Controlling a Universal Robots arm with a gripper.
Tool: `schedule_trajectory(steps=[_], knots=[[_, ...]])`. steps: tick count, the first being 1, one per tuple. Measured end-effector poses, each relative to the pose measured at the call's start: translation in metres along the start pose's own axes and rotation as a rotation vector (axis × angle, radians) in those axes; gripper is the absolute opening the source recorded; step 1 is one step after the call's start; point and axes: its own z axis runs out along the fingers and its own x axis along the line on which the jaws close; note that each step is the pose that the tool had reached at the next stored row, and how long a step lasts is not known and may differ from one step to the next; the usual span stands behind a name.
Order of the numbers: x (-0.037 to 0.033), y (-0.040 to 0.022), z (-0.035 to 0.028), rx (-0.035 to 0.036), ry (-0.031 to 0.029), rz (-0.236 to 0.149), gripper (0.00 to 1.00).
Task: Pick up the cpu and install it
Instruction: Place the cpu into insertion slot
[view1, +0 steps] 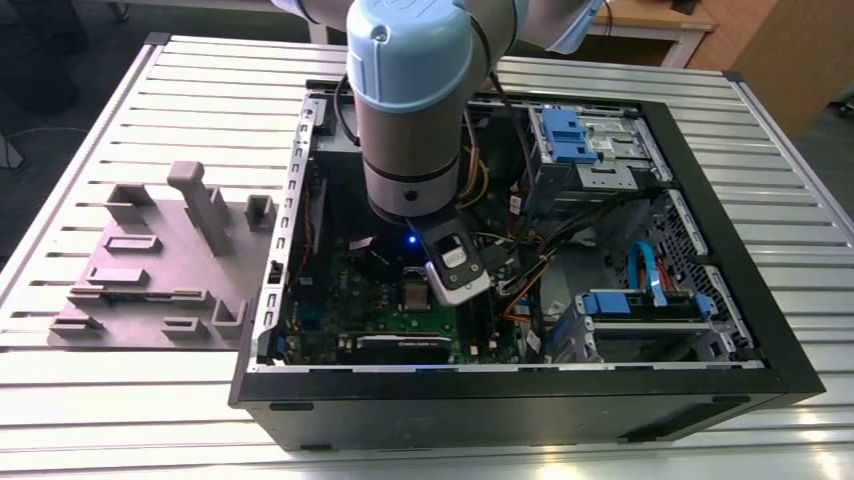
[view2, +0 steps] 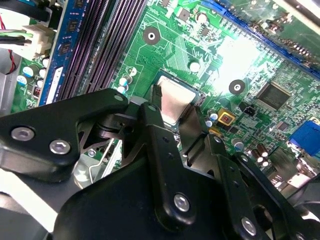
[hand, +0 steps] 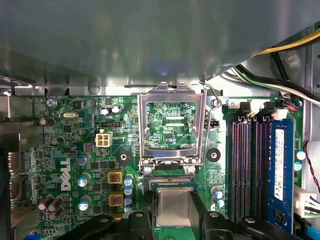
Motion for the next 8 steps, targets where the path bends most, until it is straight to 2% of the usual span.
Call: schedule_trajectory(steps=[8], knots=[[0.0, 0.0, 0.0015, 0.0005, 0.0002, 0.0, 0.41]])
